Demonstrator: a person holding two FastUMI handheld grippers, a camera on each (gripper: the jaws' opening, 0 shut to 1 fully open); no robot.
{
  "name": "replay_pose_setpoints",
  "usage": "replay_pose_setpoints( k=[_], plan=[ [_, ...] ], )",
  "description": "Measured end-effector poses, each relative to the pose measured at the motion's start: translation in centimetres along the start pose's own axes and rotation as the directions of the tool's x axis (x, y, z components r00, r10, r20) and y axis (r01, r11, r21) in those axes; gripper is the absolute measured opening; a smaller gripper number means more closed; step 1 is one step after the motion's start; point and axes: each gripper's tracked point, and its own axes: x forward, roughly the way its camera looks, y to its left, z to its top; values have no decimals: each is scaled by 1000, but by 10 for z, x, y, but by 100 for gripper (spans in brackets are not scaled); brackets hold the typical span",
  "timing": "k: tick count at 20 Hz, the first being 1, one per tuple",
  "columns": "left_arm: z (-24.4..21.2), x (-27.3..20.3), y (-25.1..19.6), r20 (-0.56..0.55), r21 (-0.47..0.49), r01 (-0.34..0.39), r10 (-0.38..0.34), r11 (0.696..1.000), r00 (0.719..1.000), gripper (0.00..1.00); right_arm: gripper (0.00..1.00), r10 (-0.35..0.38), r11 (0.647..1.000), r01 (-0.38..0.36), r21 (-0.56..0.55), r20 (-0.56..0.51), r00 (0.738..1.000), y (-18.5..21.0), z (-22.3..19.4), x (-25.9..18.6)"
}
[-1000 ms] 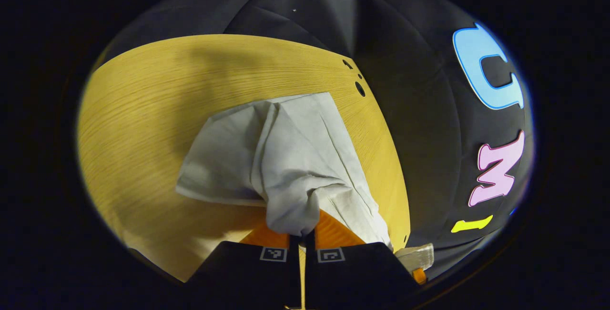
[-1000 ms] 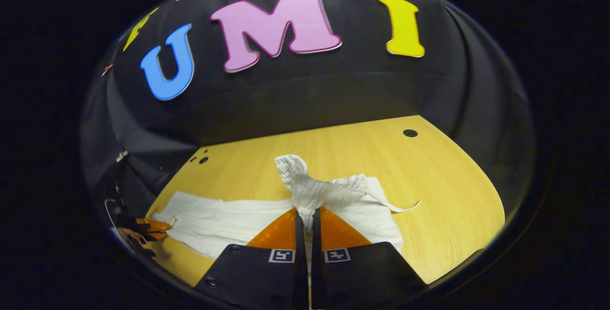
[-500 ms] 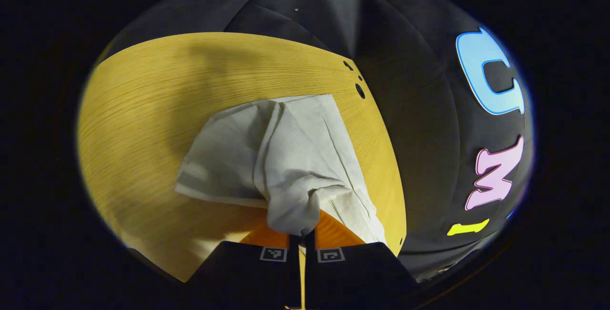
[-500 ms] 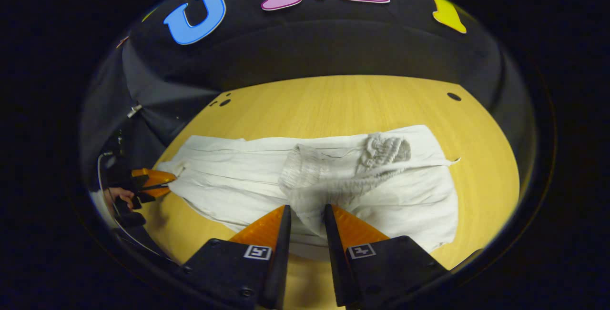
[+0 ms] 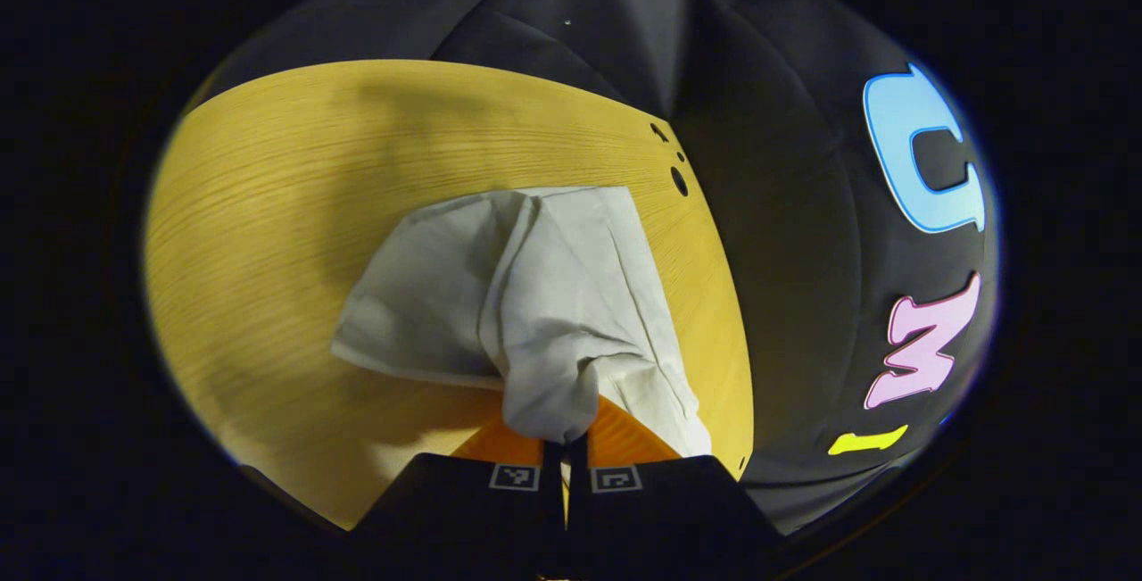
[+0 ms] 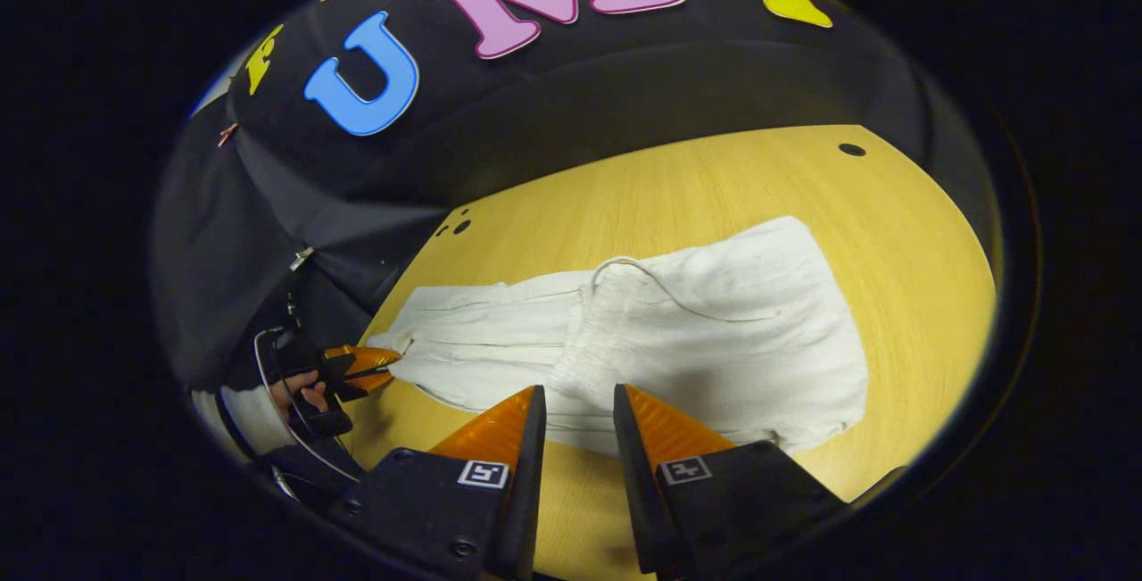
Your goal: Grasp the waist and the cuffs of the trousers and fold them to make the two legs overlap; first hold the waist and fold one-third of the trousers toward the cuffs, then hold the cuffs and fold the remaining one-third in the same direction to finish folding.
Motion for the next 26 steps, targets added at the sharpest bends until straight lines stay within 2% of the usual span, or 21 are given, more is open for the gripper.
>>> replay_pose_setpoints(
  k=[3,7,9,12,16,19,22,26],
  plan=[
    [10,-5,-35,33,3,68,-68,998,997,6,47,-33,998,33,58,10,999,-27,-4,-22],
    [11,-13,-90,52,137,154,-163,978,985,6,47,-79,992,75,98,39,996,-61,1,-48],
    [5,-13,-120,48,221,187,-202,957,978,6,46,-92,990,84,115,66,994,-74,9,-58],
    [-14,-15,-167,38,353,240,-270,904,962,6,46,-107,987,93,130,103,989,-91,23,-71],
    [-62,-18,-230,-12,506,316,-359,803,933,6,47,-133,984,114,140,130,983,-115,31,-86],
    [-109,-20,-263,-76,602,356,-392,715,917,6,46,-150,979,127,160,138,979,-129,32,-96],
    [-160,-12,-280,-146,713,360,-374,602,916,6,46,-171,973,144,177,142,975,-142,29,-106],
    [-231,3,-279,-249,815,368,-302,447,920,6,47,-208,962,175,209,149,967,-162,25,-121]
  ],
)
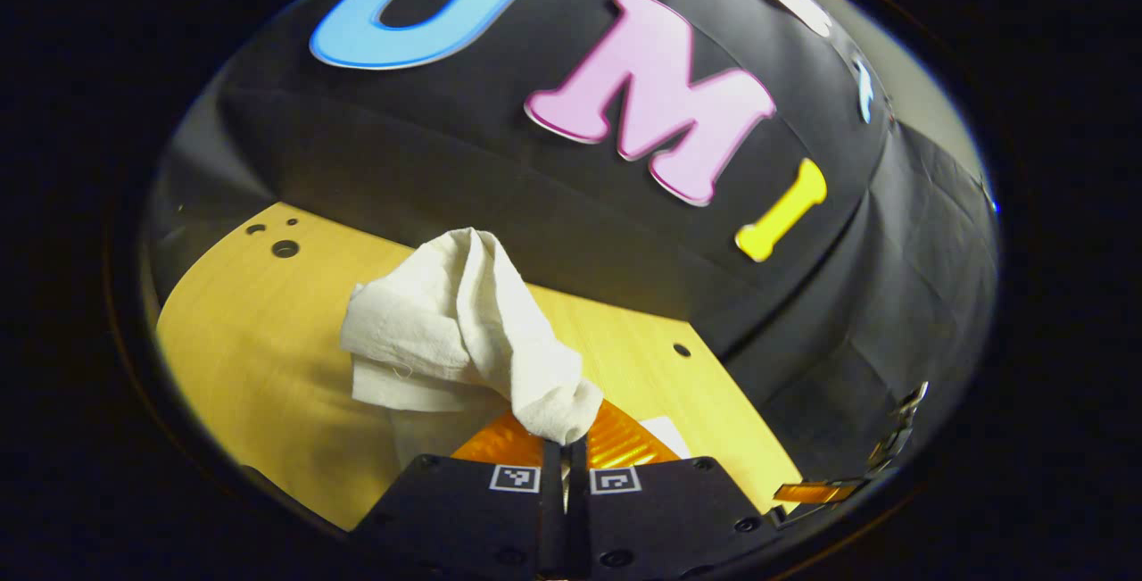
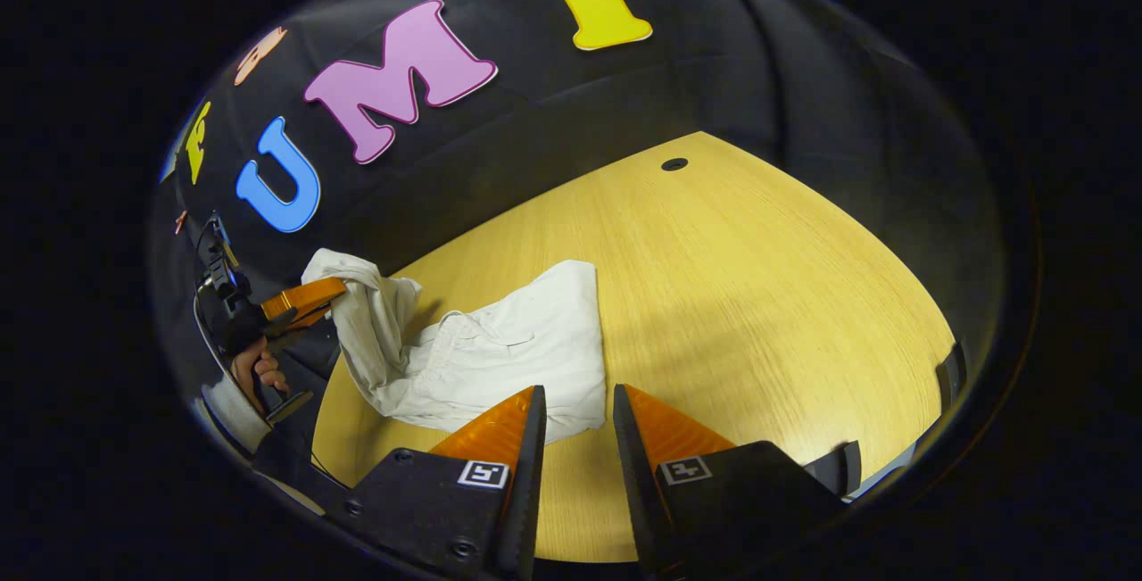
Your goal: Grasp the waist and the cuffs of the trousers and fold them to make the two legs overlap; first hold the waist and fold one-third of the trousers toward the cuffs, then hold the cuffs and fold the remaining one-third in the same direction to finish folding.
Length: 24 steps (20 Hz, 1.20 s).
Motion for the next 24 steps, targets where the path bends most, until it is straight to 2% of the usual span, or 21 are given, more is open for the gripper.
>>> replay_pose_setpoints(
  k=[3,5,7,10,13,15,18,20,22,23,24],
  plan=[
    [-36,25,-24,-112,175,30,-10,984,994,6,46,-26,999,26,34,10,1000,-18,1,-10],
    [-70,37,-34,-199,305,58,4,951,980,6,46,-47,997,46,57,17,999,-31,2,-14],
    [-96,41,-35,-253,433,79,37,898,967,6,46,-68,995,66,68,25,997,-41,5,-19],
    [-114,45,-36,-286,627,110,96,771,953,6,46,-88,993,85,80,32,996,-52,7,-23],
    [-133,46,-29,-282,797,154,135,584,950,6,46,-110,989,106,99,39,993,-64,11,-26],
    [-143,44,-27,-283,857,183,144,481,948,6,46,-131,986,124,114,51,990,-74,16,-28],
    [-153,45,-25,-269,913,198,163,357,949,6,46,-157,980,147,136,69,985,-85,22,-32],
    [-156,45,-26,-261,936,207,168,283,951,8,46,-163,978,152,145,68,984,-87,21,-33],
    [-160,45,-30,-270,946,230,167,227,948,16,46,-164,978,153,143,64,984,-86,18,-33],
    [-164,45,-33,-279,946,244,155,213,948,28,47,-162,978,152,141,63,985,-85,17,-33],
    [-166,45,-36,-282,946,250,143,207,949,44,46,-161,979,151,139,63,985,-84,17,-33]
  ],
)
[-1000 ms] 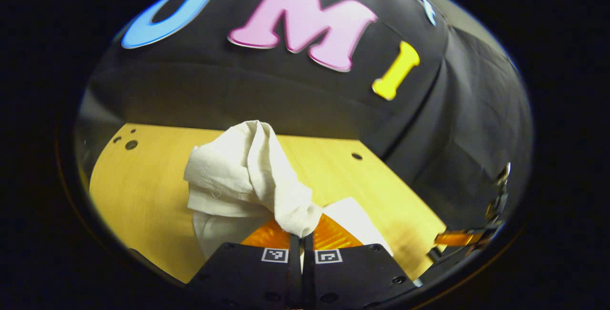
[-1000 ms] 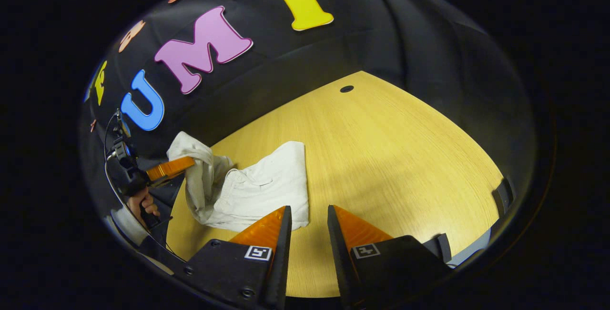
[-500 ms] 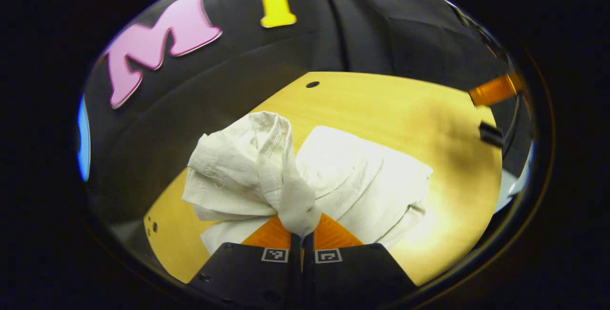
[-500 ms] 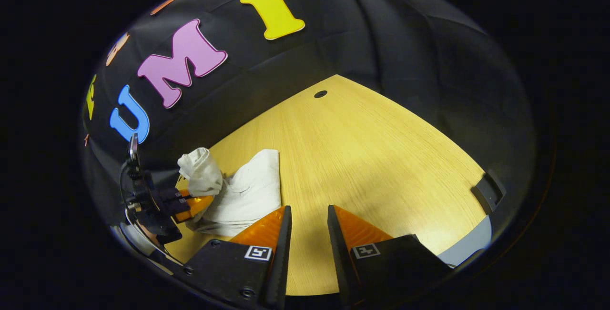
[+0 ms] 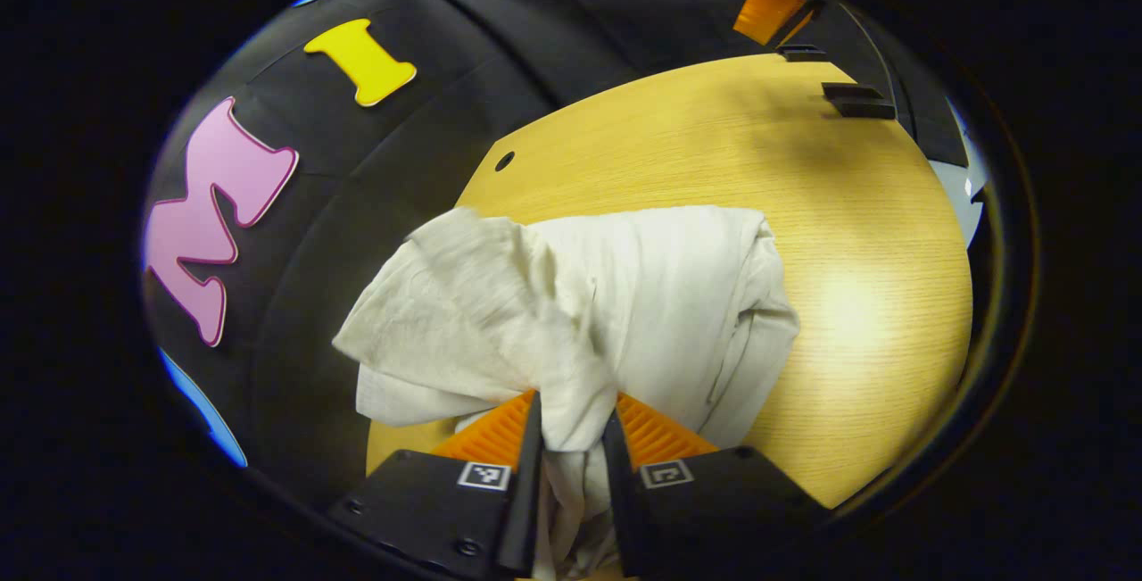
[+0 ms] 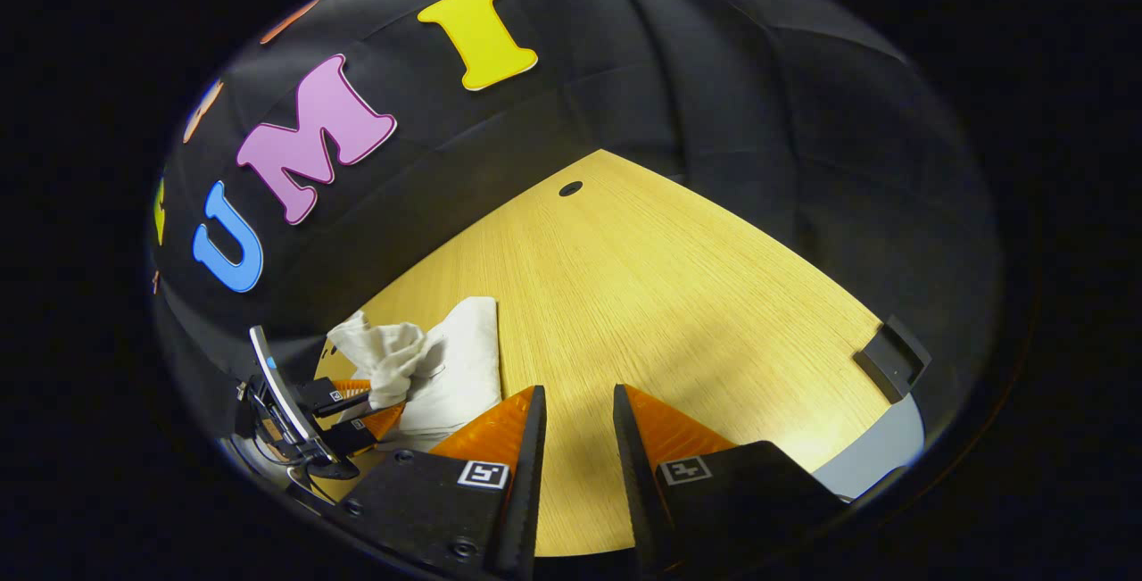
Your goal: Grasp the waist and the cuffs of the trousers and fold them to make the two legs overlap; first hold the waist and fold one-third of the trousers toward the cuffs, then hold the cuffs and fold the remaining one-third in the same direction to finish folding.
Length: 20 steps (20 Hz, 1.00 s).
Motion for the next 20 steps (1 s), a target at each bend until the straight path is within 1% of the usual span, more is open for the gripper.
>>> replay_pose_setpoints(
  k=[1,3,4,5,6,7,10,13,15,17,20],
  plan=[
    [4,-2,1,11,0,-4,4,1000,1000,61,47,0,1000,0,-1,1,1000,1,0,0],
    [7,-6,0,24,-20,-5,5,1000,1000,78,47,4,1000,-4,-1,6,1000,4,1,0],
    [7,-9,1,31,-38,0,1,999,1000,80,47,6,1000,-6,-1,8,1000,6,1,0],
    [9,-13,2,42,-53,4,-2,999,999,86,47,8,1000,-8,-2,8,1000,8,0,0],
    [11,-18,5,54,-69,6,-2,998,999,89,46,11,1000,-11,-2,9,1000,11,-1,1],
    [13,-24,8,66,-85,4,1,996,998,97,46,15,1000,-15,-4,9,1000,14,-1,1],
    [13,-45,23,98,-179,-13,31,984,995,97,47,30,1000,-30,-9,11,999,28,-4,1],
    [2,-68,40,98,-309,-50,84,950,992,98,46,51,999,-51,-16,19,999,48,-8,0],
    [-8,-87,57,96,-400,-74,122,913,988,98,46,69,997,-68,-21,29,997,64,-9,-3],
    [-22,-108,69,98,-488,-89,155,868,983,98,46,87,996,-86,-28,43,995,82,-9,-7],
    [-47,-138,90,99,-585,-109,204,804,974,98,47,100,994,-97,-54,51,994,107,-11,-14]
  ],
)
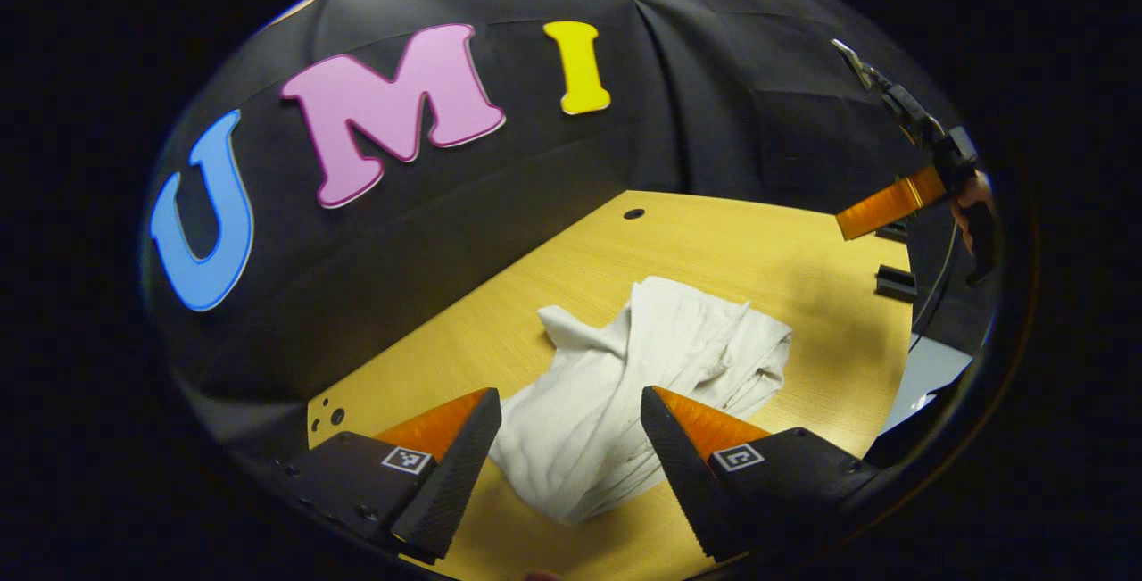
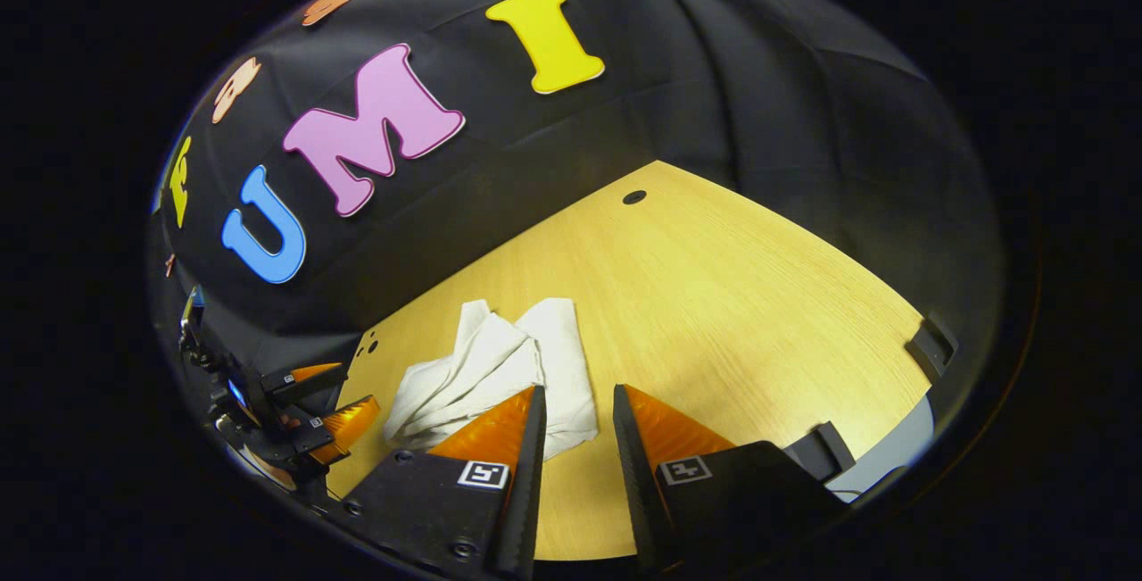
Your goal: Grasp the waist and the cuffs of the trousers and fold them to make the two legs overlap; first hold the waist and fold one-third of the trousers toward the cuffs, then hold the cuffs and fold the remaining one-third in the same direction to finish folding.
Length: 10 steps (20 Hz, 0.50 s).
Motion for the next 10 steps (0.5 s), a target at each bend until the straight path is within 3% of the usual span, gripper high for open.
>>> replay_pose_setpoints(
  k=[3,4,5,6,7,8,9,10],
  plan=[
    [-14,-26,32,-5,-121,-43,43,992,999,98,47,19,999,-19,-38,12,1000,28,-1,-6],
    [-19,-36,39,-1,-173,-51,51,984,999,99,36,24,998,-23,-54,13,1000,36,-1,-7],
    [-23,-45,46,4,-221,-56,58,974,998,99,36,33,997,-32,-73,12,999,45,-3,-8],
    [-29,-53,54,5,-267,-62,66,962,998,99,47,42,995,-41,-96,8,999,54,-5,-8],
    [-34,-62,60,1,-311,-71,75,948,997,99,53,50,992,-50,-118,0,999,62,-7,-8],
    [-41,-70,65,-3,-341,-80,84,937,996,99,42,59,988,-60,-141,-9,998,71,-10,-8],
    [-46,-78,71,-6,-372,-92,97,924,995,98,56,66,984,-68,-164,-17,998,77,-12,-10],
    [-49,-85,76,-3,-398,-95,103,912,995,99,58,73,980,-75,-184,-20,997,85,-14,-10]
  ],
)
